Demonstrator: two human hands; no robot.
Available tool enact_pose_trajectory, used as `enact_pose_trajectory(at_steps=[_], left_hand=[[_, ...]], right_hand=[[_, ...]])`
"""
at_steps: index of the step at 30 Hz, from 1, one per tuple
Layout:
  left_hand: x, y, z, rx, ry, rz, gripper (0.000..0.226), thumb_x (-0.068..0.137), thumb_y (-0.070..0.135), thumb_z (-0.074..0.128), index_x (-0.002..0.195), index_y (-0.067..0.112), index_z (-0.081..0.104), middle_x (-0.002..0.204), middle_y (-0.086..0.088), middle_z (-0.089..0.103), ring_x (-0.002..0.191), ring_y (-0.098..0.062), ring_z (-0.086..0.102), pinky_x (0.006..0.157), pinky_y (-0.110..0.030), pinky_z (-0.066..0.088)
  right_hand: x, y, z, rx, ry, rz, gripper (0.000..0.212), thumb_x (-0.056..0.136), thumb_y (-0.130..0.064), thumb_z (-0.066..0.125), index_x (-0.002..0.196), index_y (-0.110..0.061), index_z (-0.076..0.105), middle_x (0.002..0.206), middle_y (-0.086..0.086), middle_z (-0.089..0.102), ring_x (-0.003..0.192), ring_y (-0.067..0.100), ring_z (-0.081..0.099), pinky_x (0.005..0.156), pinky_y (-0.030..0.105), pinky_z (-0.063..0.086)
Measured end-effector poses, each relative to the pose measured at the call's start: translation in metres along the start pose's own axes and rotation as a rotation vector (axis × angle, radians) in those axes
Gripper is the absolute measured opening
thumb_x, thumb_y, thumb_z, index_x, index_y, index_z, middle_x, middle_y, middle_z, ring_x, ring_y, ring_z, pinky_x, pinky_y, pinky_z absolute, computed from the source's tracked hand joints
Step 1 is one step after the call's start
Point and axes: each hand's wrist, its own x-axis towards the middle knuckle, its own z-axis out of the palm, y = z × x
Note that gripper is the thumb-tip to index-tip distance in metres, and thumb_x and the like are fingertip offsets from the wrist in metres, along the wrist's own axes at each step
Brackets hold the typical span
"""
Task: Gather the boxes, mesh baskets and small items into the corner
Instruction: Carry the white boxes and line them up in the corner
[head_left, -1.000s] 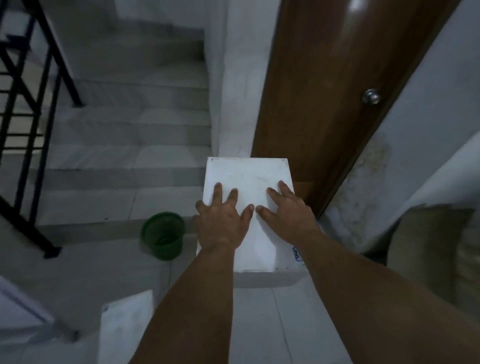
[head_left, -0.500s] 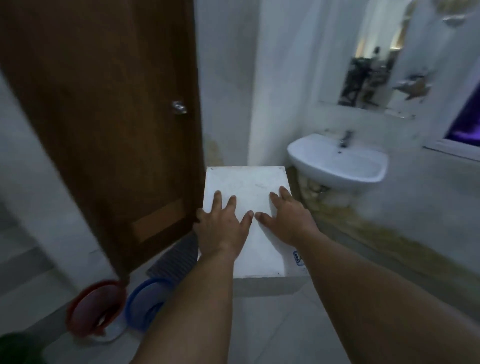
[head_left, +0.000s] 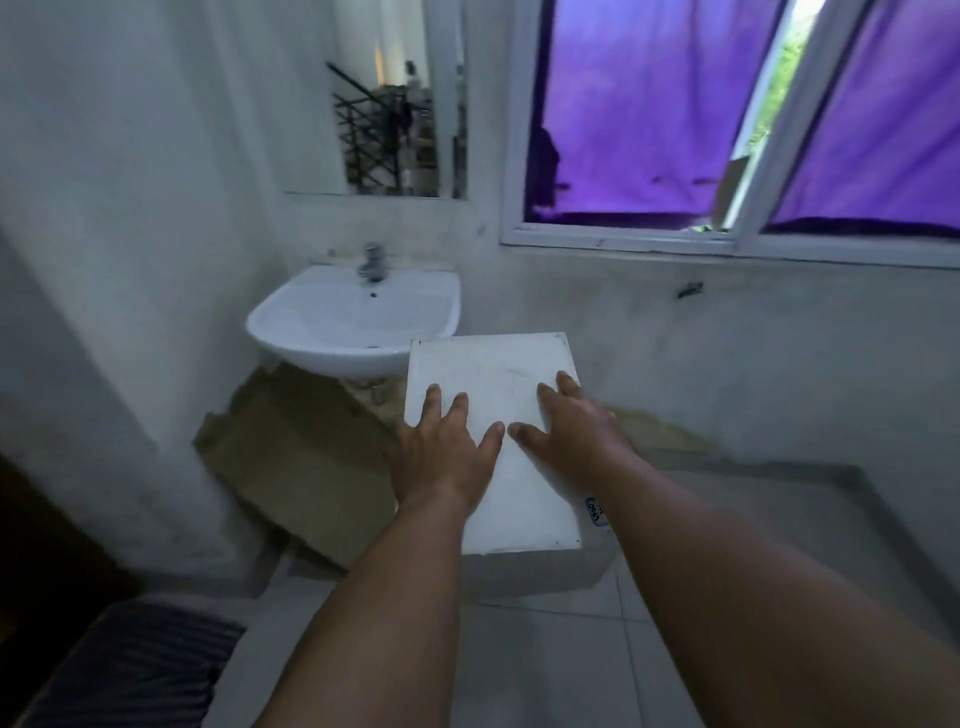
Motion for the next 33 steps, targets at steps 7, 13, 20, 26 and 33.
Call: enact_pose_trajectory(at_steps=[7,13,20,26,33], left_hand=[[0.113,0.052,0.052,0.035,-0.057,0.230,0.078,0.083,0.079,0.019,0.148,0.037,0.031,0.162,0.003,0.019,0.141,-0.035,0.032,0.108,-0.054,0.034],[0.163,0.128,0.087,0.081,-0.154,0.459,0.073,0.086,0.077,0.026,0.148,0.039,0.032,0.161,0.005,0.021,0.138,-0.038,0.034,0.103,-0.052,0.039],[0.178,0.273,0.169,0.057,-0.290,0.736,0.074,0.086,0.077,0.027,0.150,0.038,0.028,0.162,0.006,0.018,0.138,-0.038,0.033,0.104,-0.053,0.038],[0.172,0.408,0.243,0.086,-0.398,0.882,0.077,0.085,0.078,0.024,0.150,0.037,0.026,0.163,0.003,0.016,0.138,-0.039,0.033,0.108,-0.054,0.036],[0.163,0.549,0.301,0.126,-0.506,1.068,0.076,0.088,0.075,0.025,0.153,0.035,0.022,0.163,0.005,0.012,0.137,-0.041,0.030,0.107,-0.052,0.036]], right_hand=[[0.076,0.050,-0.004,0.056,0.131,0.226,0.079,0.087,-0.066,0.047,0.152,-0.026,0.026,0.164,-0.003,0.011,0.144,0.027,0.029,0.109,0.044,0.034],[0.110,0.120,-0.011,0.073,0.159,0.465,0.080,0.089,-0.065,0.047,0.153,-0.022,0.025,0.164,0.000,0.009,0.147,0.025,0.023,0.110,0.045,0.033],[0.111,0.263,-0.031,0.056,0.190,0.732,0.081,0.090,-0.066,0.044,0.154,-0.020,0.023,0.164,0.002,0.008,0.146,0.028,0.025,0.111,0.046,0.031],[0.102,0.399,-0.054,0.071,0.195,0.871,0.081,0.089,-0.068,0.041,0.152,-0.020,0.026,0.164,0.003,0.010,0.144,0.028,0.028,0.110,0.046,0.035],[0.095,0.534,-0.078,0.105,0.185,1.034,0.083,0.089,-0.069,0.039,0.153,-0.018,0.023,0.164,0.004,0.006,0.145,0.029,0.027,0.109,0.046,0.034]])
